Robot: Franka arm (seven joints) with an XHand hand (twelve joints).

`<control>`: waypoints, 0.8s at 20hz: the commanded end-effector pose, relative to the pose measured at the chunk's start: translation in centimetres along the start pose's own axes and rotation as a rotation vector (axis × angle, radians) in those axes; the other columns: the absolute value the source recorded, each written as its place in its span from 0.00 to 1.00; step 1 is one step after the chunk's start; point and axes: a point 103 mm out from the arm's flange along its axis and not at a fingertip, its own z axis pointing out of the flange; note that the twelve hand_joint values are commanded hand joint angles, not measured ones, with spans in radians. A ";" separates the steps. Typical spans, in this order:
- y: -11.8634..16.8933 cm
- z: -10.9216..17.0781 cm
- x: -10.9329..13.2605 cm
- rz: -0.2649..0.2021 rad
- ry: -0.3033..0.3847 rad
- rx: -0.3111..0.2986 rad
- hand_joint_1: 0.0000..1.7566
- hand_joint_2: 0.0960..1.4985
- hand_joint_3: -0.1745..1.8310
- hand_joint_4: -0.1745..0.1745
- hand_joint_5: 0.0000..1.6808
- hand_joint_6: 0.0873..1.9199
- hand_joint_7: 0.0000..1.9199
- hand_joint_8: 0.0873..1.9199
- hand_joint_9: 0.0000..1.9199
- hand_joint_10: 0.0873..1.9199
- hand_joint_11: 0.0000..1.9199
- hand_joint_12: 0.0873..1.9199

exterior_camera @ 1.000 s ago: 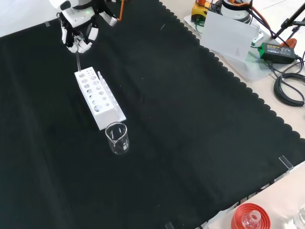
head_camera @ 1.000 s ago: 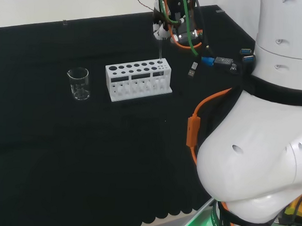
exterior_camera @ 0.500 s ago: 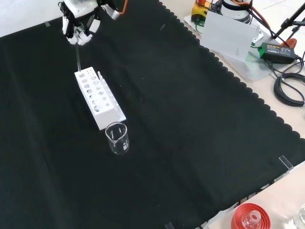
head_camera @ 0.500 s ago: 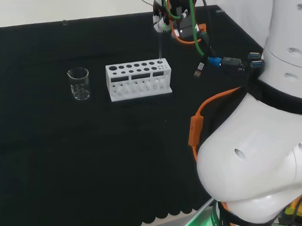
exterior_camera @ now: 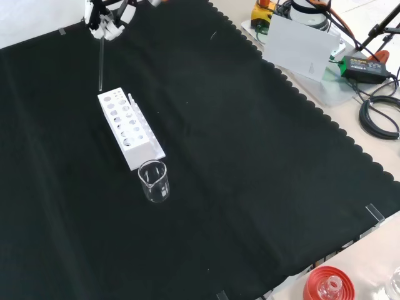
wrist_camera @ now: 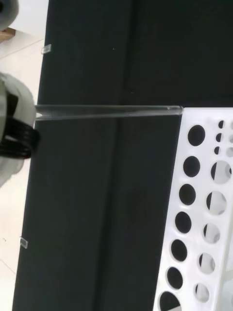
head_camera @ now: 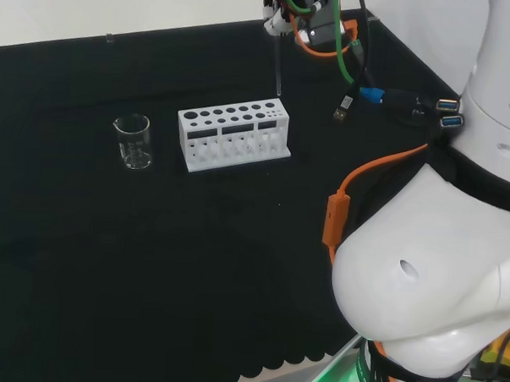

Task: Take the glass rod from the white test tube rack.

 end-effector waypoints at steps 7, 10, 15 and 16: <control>-2.9 -3.9 1.6 -0.015 -0.004 -0.025 0.75 0.52 0.29 0.00 0.63 0.34 0.68 0.37 0.97 0.02 0.86 0.22; -3.3 -4.2 2.0 -0.023 0.003 -0.034 0.75 0.52 0.29 0.00 0.63 0.34 0.68 0.37 0.97 0.02 0.86 0.23; -3.3 -4.5 2.1 -0.026 0.003 -0.038 0.75 0.52 0.29 0.00 0.63 0.34 0.68 0.37 0.97 0.02 0.86 0.23; -3.3 -4.5 2.2 -0.027 0.002 -0.038 0.75 0.52 0.29 0.00 0.63 0.34 0.68 0.37 0.97 0.02 0.86 0.23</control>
